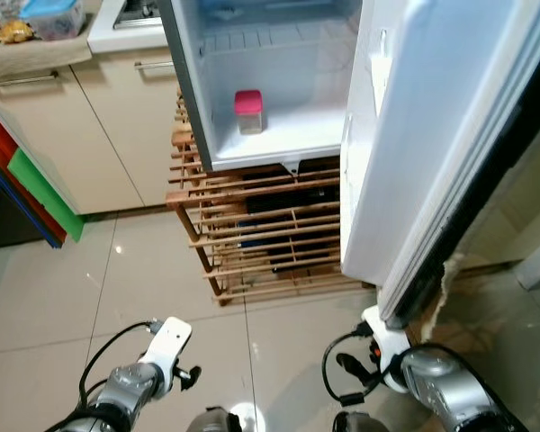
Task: Restocking fridge
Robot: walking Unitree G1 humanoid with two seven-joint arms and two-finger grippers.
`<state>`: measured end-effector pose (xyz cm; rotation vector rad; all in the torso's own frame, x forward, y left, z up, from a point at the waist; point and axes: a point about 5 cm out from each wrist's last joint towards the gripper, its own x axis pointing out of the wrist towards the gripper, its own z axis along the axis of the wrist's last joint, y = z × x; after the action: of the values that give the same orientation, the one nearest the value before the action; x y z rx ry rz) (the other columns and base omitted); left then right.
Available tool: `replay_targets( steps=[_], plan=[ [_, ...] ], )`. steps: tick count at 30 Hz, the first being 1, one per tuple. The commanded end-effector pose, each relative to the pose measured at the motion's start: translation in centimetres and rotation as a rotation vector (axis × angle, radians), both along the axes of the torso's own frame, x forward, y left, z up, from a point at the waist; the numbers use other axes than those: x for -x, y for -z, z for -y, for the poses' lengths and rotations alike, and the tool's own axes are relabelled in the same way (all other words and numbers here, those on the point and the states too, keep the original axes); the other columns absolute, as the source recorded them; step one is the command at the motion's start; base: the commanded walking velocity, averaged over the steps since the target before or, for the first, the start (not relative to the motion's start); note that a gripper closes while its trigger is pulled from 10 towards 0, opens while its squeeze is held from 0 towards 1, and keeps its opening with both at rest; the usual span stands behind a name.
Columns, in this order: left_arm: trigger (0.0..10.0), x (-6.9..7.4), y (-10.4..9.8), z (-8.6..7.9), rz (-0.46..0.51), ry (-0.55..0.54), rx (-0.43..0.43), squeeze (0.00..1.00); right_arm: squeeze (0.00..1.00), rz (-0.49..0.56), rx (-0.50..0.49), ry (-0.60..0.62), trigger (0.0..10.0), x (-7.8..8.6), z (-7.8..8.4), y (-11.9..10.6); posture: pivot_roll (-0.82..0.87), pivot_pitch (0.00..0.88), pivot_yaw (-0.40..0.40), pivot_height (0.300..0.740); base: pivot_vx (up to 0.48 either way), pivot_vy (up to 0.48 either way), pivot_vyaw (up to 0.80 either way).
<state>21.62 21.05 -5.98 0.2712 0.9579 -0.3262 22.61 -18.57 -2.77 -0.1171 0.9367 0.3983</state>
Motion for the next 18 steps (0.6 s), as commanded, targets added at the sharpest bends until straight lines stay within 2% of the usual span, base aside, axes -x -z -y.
replay_targets(
  steps=[1, 8, 14, 18],
  plan=[
    [10.0, 0.4, 0.2, -0.2, -0.008, -0.013, 0.000, 0.00, 0.00, 0.325, -0.040, -0.023, 10.0, -4.9, -0.6, -5.1, -0.11, 0.000, 0.029, 0.740, 0.000, 0.000, 0.00],
    [10.0, 0.5, 0.3, 0.0, -0.008, -0.011, 0.004, 0.00, 0.00, 0.294, -0.010, 0.001, 10.0, -4.7, 0.2, -3.9, -0.11, 0.000, 0.025, 0.740, 0.000, 0.000, 0.00],
    [10.0, 0.6, 0.4, 0.1, -0.008, -0.013, 0.004, 0.00, 0.00, 0.205, 0.018, -0.008, 10.0, -3.0, 0.6, -1.7, -0.11, 0.001, 0.023, 0.740, 0.000, 0.000, 0.00],
    [10.0, 0.7, 0.5, 0.1, -0.010, -0.012, 0.005, 0.00, 0.00, 0.144, 0.033, 0.031, 10.0, -2.0, 1.2, -0.2, -0.11, 0.009, 0.023, 0.740, 0.000, 0.000, 0.00]
  ],
)
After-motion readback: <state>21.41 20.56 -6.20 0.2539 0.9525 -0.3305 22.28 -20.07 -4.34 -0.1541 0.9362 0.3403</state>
